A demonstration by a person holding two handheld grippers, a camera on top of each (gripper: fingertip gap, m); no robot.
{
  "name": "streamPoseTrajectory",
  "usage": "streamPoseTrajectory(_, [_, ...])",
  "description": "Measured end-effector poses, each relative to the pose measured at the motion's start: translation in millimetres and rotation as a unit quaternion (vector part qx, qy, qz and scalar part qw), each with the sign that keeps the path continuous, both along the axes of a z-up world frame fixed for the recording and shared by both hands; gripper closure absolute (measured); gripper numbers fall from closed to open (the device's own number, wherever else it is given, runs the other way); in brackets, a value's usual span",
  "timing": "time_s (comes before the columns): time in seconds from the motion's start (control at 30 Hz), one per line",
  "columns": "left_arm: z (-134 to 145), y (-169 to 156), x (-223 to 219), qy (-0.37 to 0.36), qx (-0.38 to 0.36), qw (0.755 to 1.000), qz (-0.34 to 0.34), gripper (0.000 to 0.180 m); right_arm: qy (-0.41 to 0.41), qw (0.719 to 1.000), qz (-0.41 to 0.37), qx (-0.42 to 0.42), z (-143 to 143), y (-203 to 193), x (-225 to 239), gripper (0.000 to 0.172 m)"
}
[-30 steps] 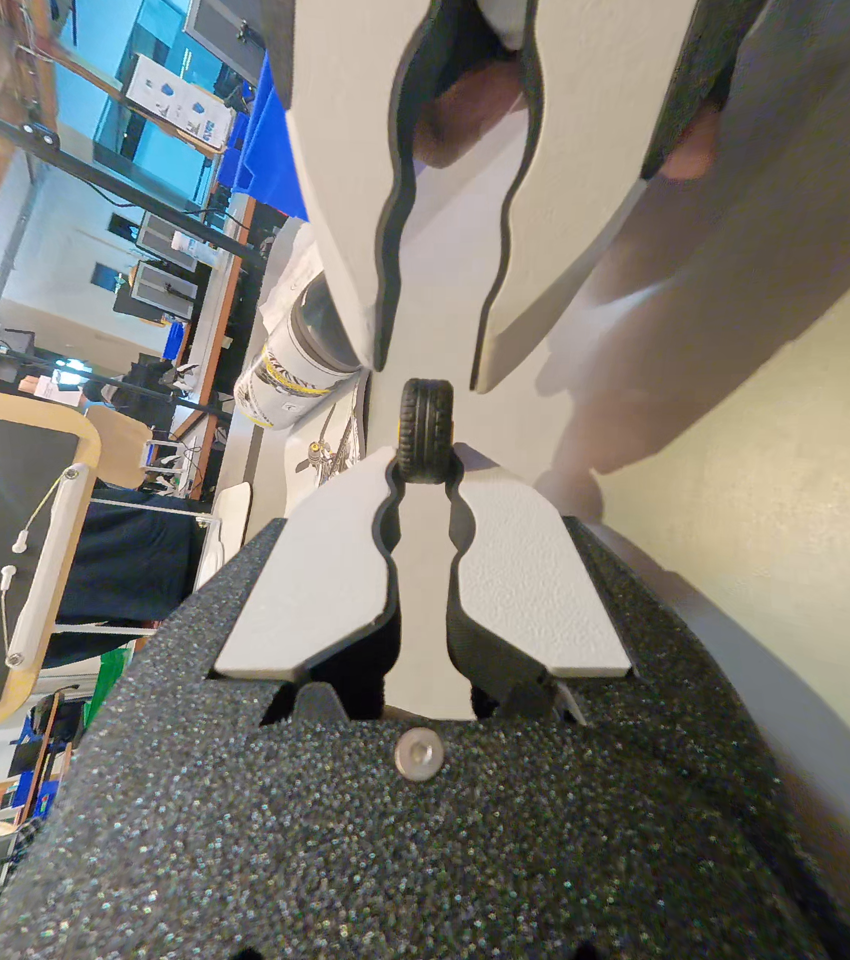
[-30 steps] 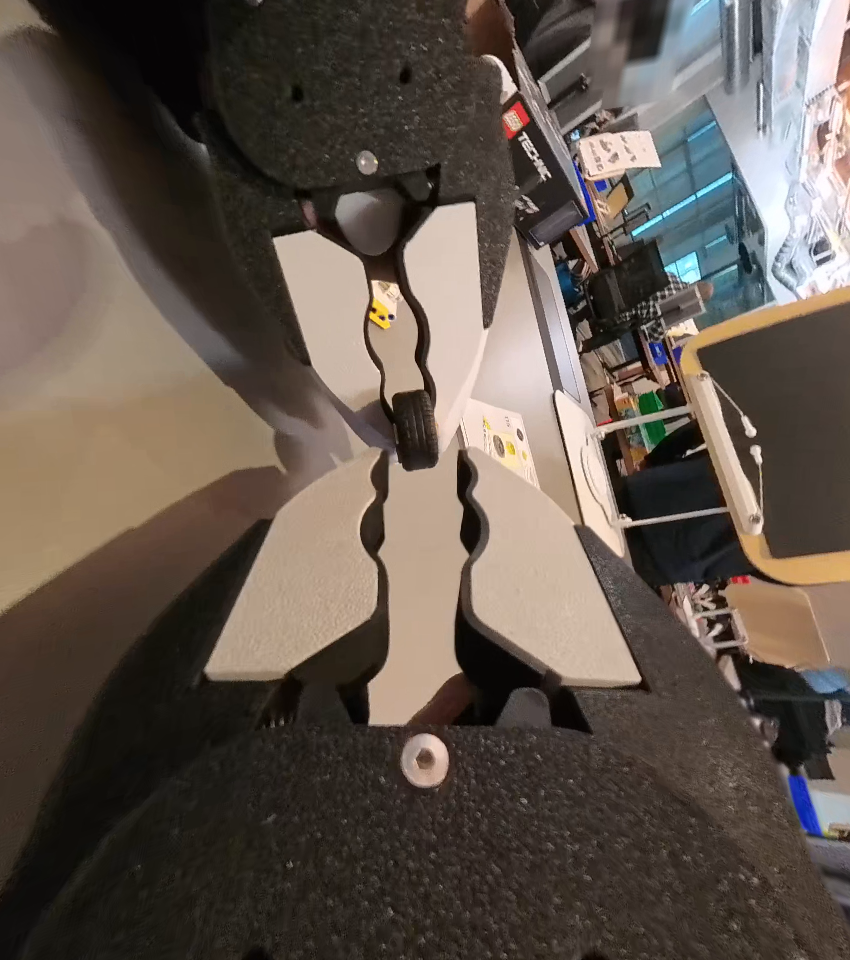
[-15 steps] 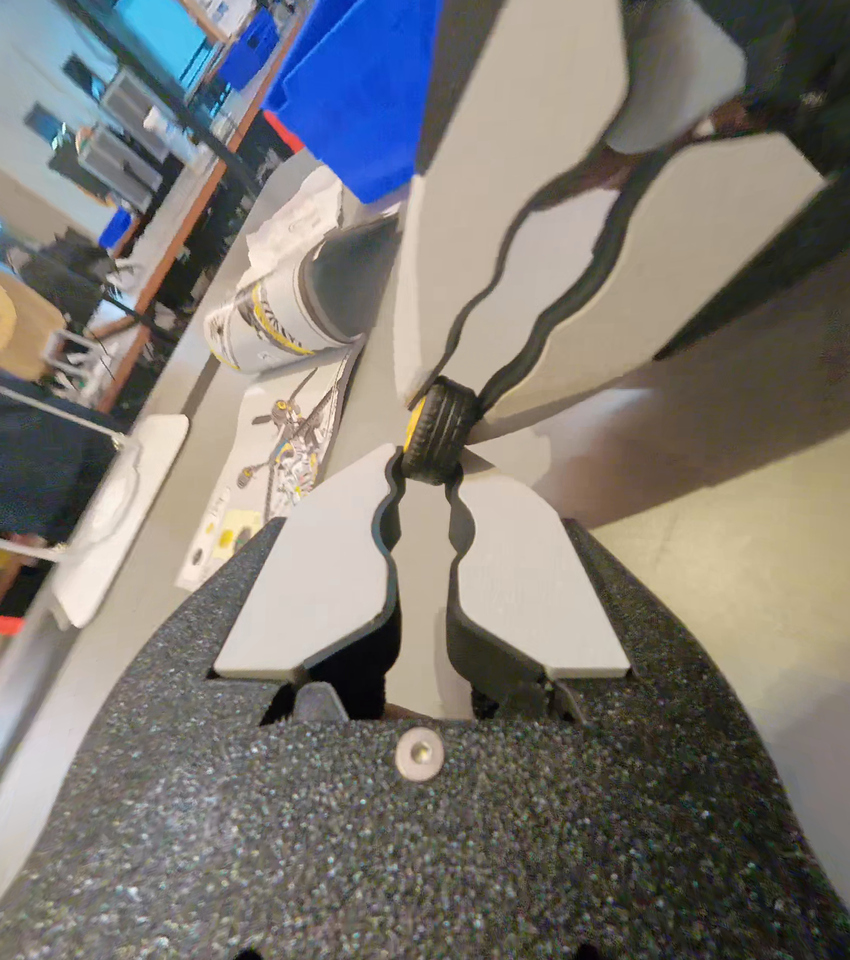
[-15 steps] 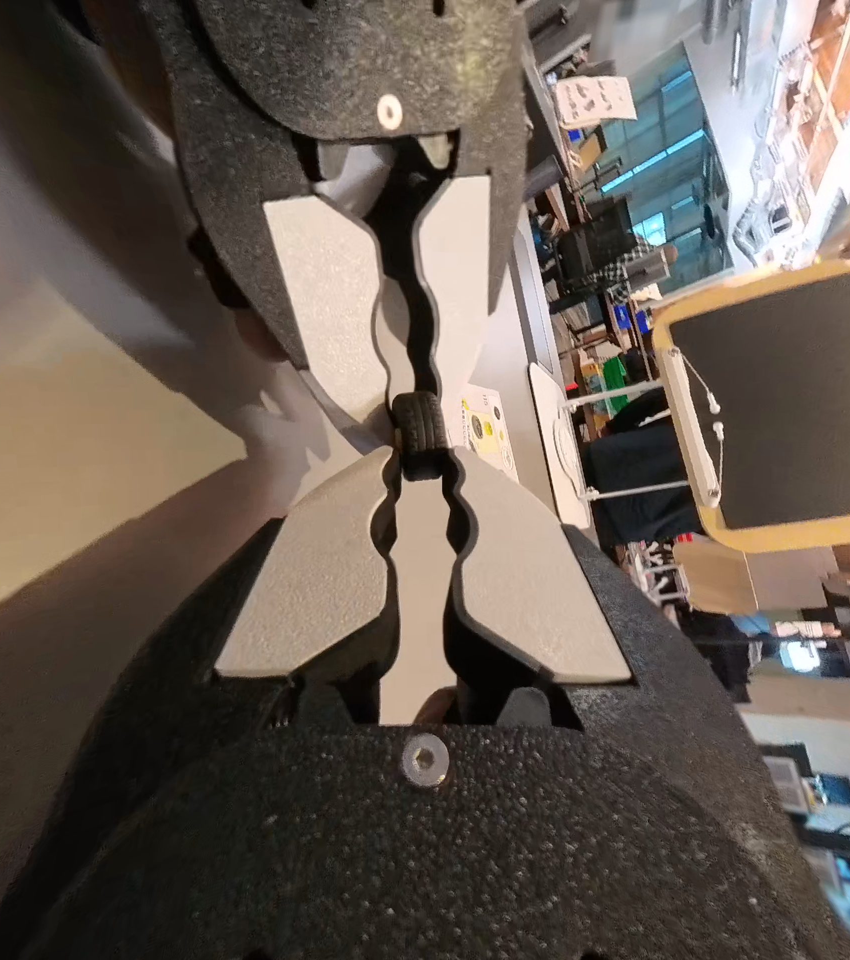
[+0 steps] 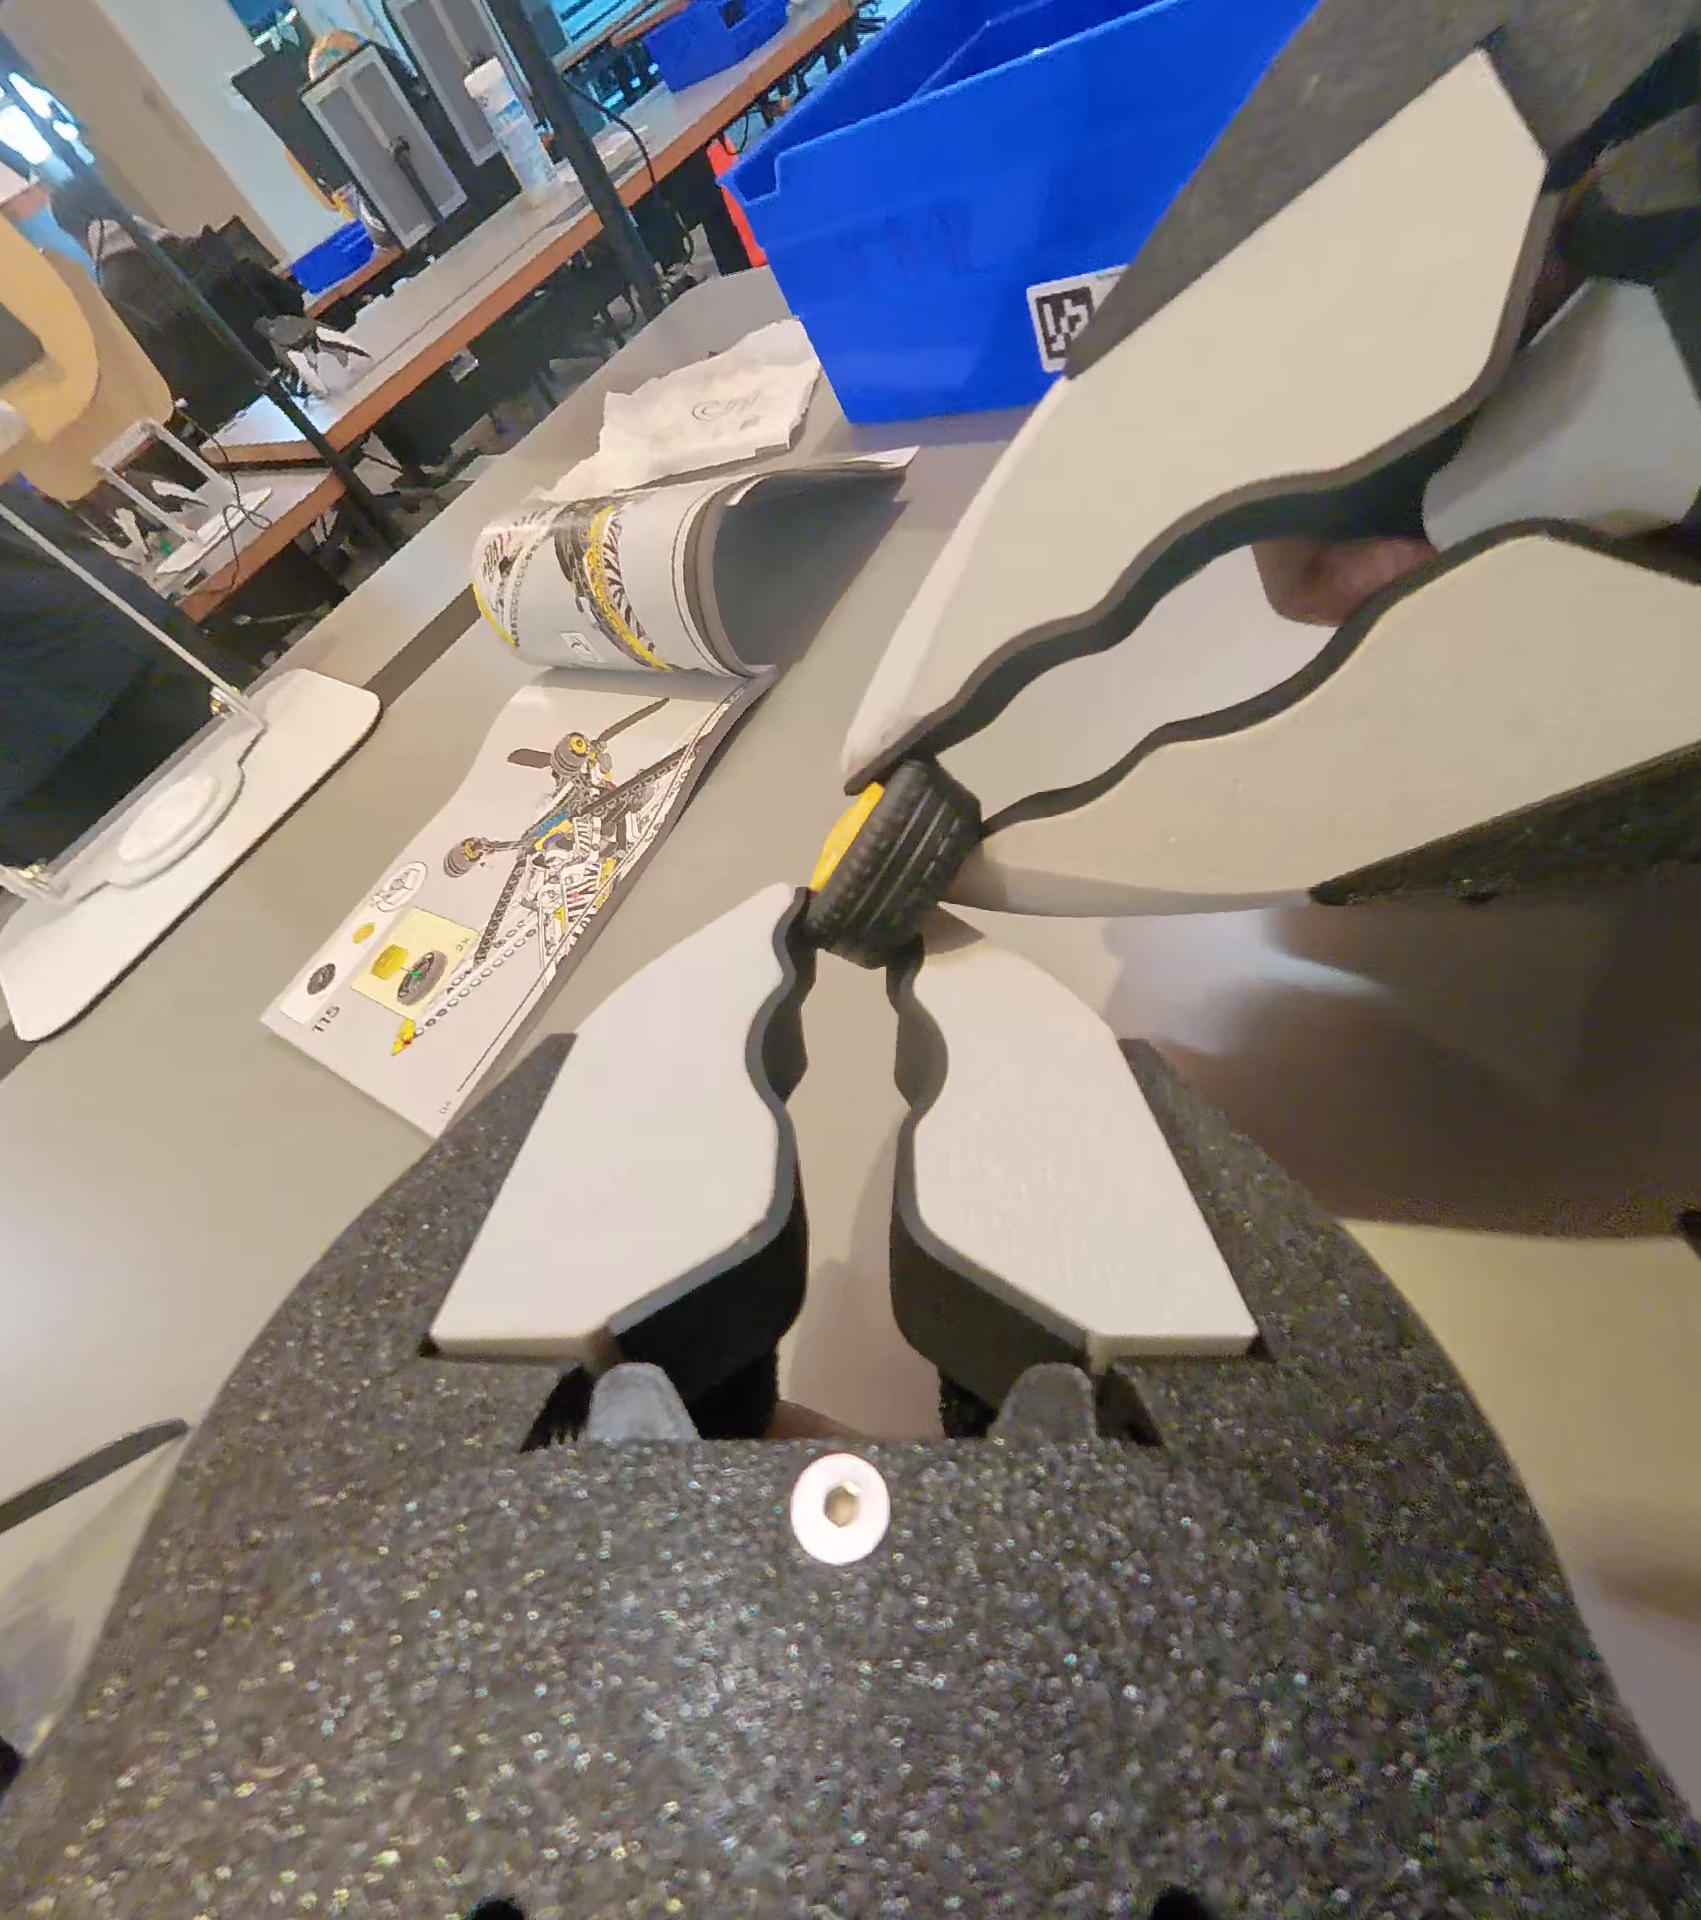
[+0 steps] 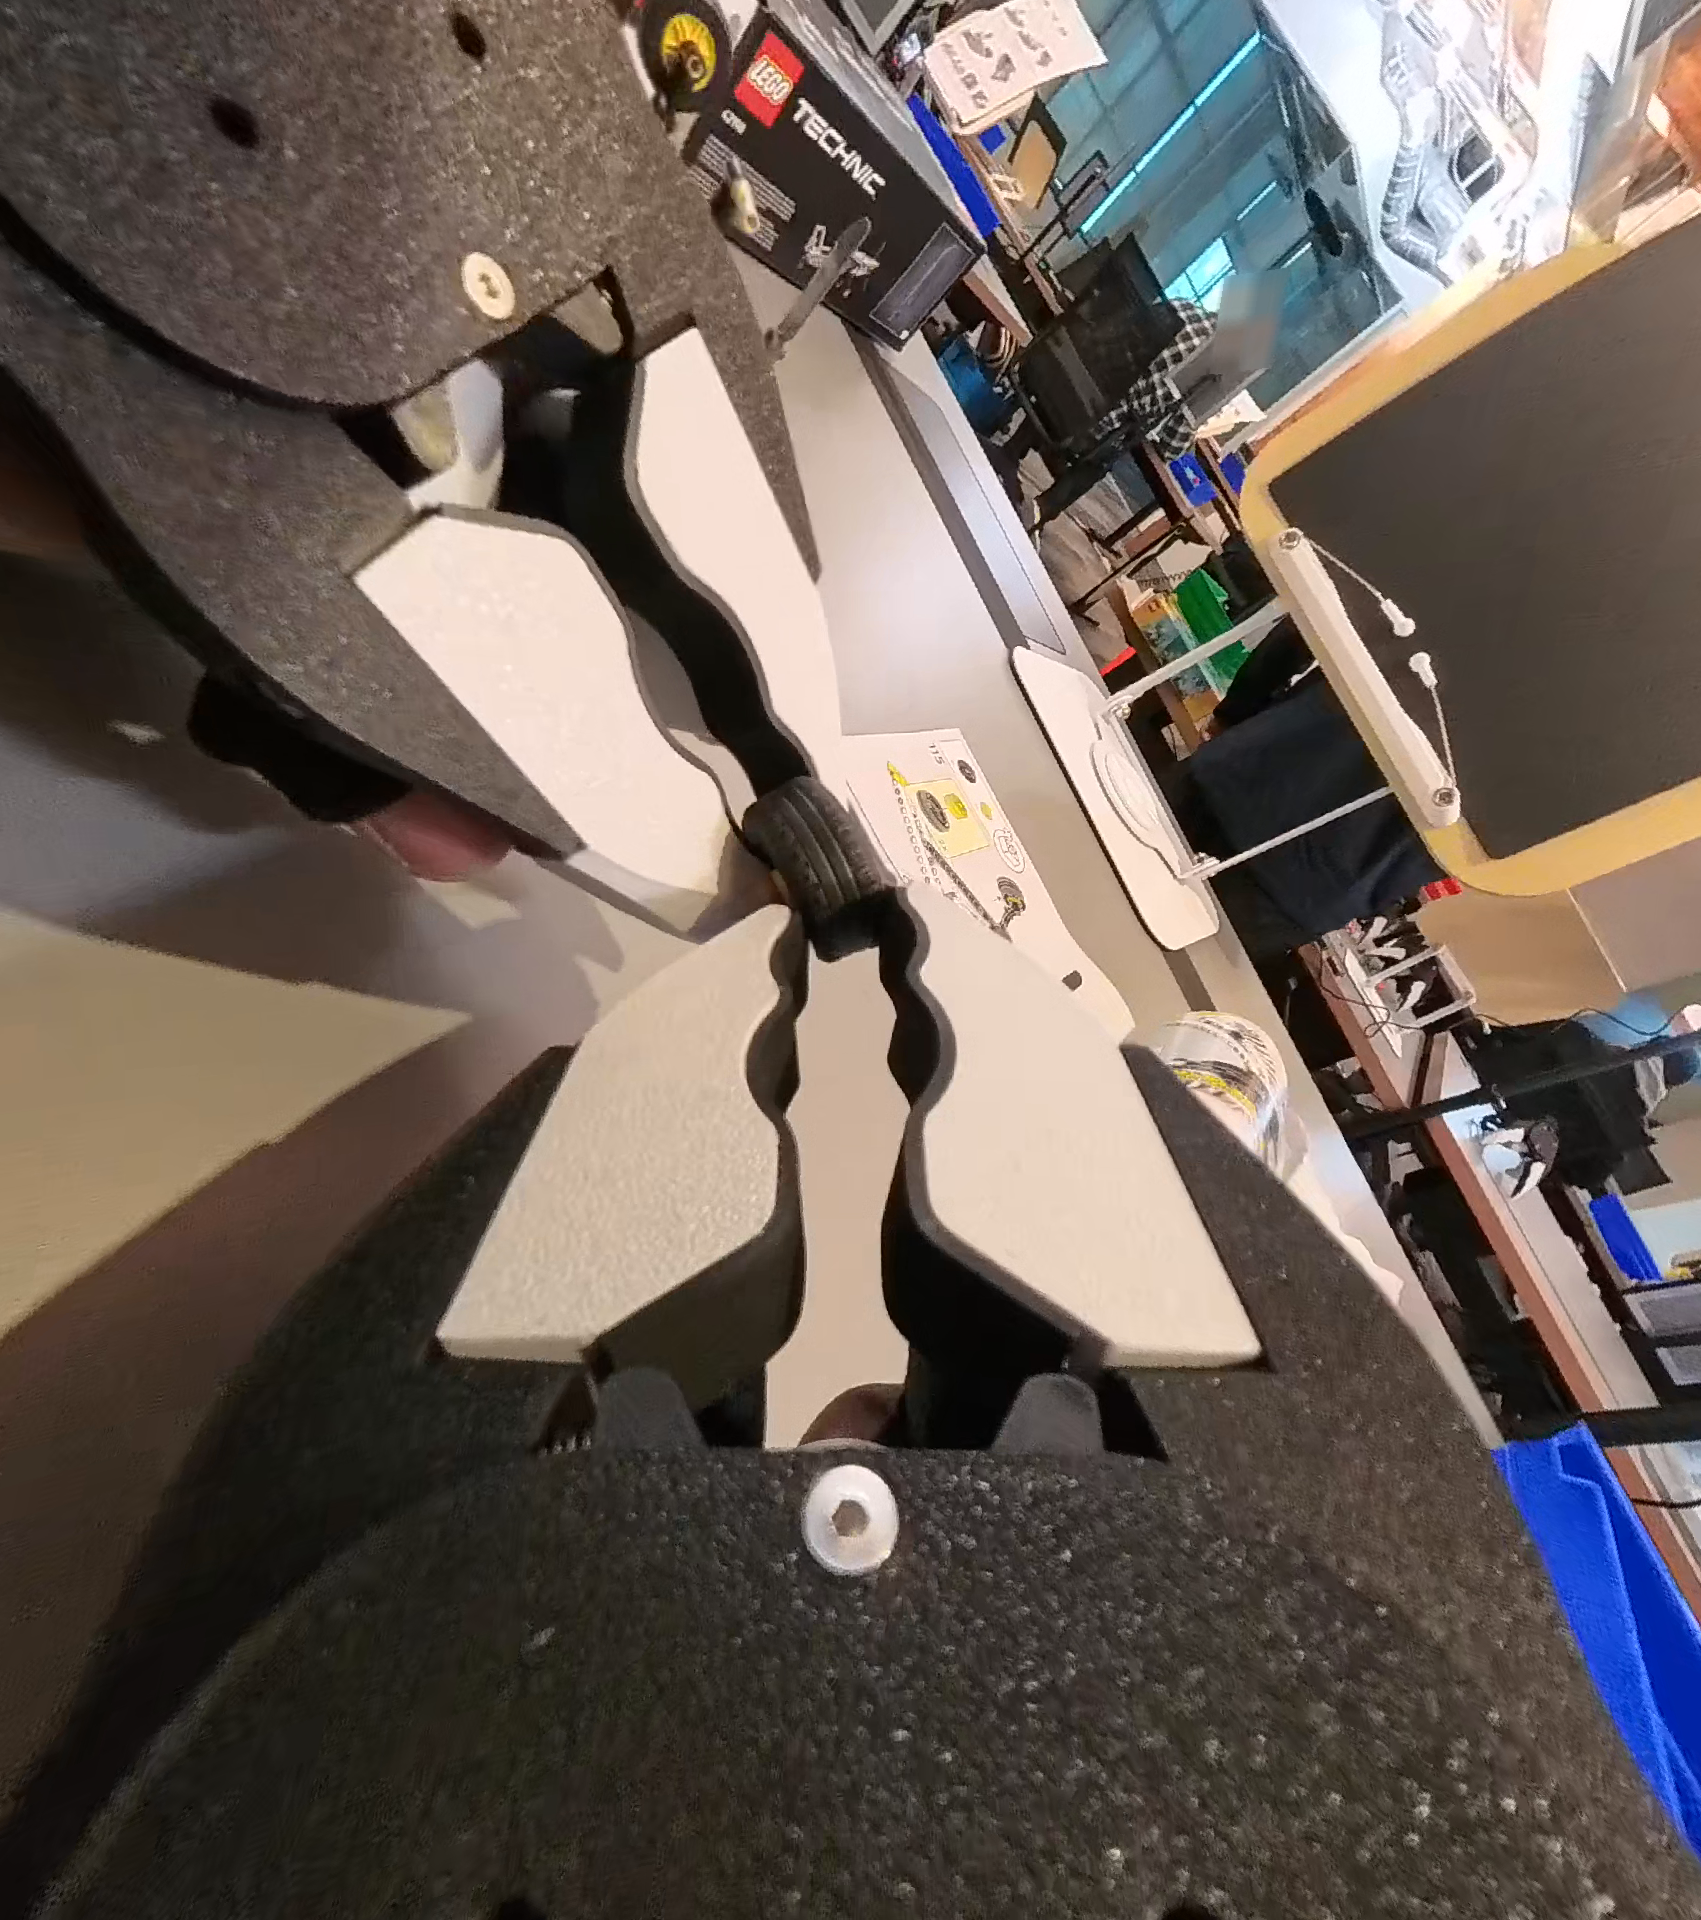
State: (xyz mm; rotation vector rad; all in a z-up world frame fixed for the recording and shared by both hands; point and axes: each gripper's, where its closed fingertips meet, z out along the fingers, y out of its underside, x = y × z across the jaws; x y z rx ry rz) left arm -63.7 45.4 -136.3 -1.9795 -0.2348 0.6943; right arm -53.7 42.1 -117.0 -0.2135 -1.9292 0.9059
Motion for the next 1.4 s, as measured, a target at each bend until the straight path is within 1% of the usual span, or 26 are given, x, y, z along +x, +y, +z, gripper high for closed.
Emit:
streamPoseTrajectory(0.13, [-1, 0, 2, -0.034, 0.023, 0.999, 0.015, 0.167, -0.005, 1.0, -0.005, -0.01, 1, 0, 1, 0.159])
streamPoseTrajectory(0.3, [-3, 1, 6, -0.102, 0.07, 0.992, 0.024, 0.168, -0.016, 1.0, -0.011, -0.024, 0, 0, 2, 0.16])
streamPoseTrajectory(0.43, [-3, 1, 5, -0.101, 0.07, 0.992, 0.018, 0.167, -0.045, 0.998, -0.011, -0.046, -1, 0, 1, 0.16])
streamPoseTrajectory(0.5, [-8, 0, 5, -0.092, 0.043, 0.995, -0.002, 0.166, -0.092, 0.994, -0.005, -0.065, -8, 1, 0, 0.159])
streamPoseTrajectory(0.63, [-19, 0, 4, -0.064, -0.014, 0.997, -0.043, 0.163, -0.197, 0.972, 0.008, -0.124, -21, 3, 0, 0.159])
streamPoseTrajectory(0.7, [-21, -1, 4, -0.035, -0.032, 0.997, -0.063, 0.161, -0.256, 0.954, 0.017, -0.156, -25, 3, 1, 0.159])
streamPoseTrajectory(0.73, [-21, -1, 5, -0.017, -0.039, 0.996, -0.076, 0.16, -0.289, 0.94, 0.025, -0.177, -27, 3, 2, 0.159])
streamPoseTrajectory(0.8, [-19, -2, 9, 0.008, -0.038, 0.993, -0.112, 0.158, -0.35, 0.908, 0.044, -0.225, -27, 2, 5, 0.159])
streamPoseTrajectory(0.87, [-16, -4, 14, -0.002, -0.024, 0.989, -0.145, 0.157, -0.391, 0.88, 0.058, -0.262, -28, 3, 5, 0.158])
streamPoseTrajectory(0.93, [-10, -6, 15, -0.026, 0.007, 0.986, -0.167, 0.157, -0.414, 0.862, 0.069, -0.284, -29, 3, 6, 0.158])
streamPoseTrajectory(1.03, [1, -10, 11, -0.081, 0.059, 0.979, -0.179, 0.155, -0.428, 0.847, 0.084, -0.304, -25, 2, 7, 0.158])
streamPoseTrajectory(1.1, [4, -9, 11, -0.112, 0.075, 0.972, -0.191, 0.154, -0.433, 0.841, 0.091, -0.311, -23, 0, 8, 0.158])
streamPoseTrajectory(1.27, [3, -6, 14, -0.153, 0.077, 0.961, -0.215, 0.155, -0.438, 0.837, 0.094, -0.315, -22, -3, 8, 0.158])
streamPoseTrajectory(1.33, [3, -5, 16, -0.164, 0.081, 0.957, -0.226, 0.16, -0.437, 0.836, 0.095, -0.316, -22, -3, 8, 0.158])
streamPoseTrajectory(1.4, [4, -5, 16, -0.173, 0.087, 0.954, -0.228, 0.161, -0.436, 0.836, 0.095, -0.319, -21, -3, 7, 0.158])
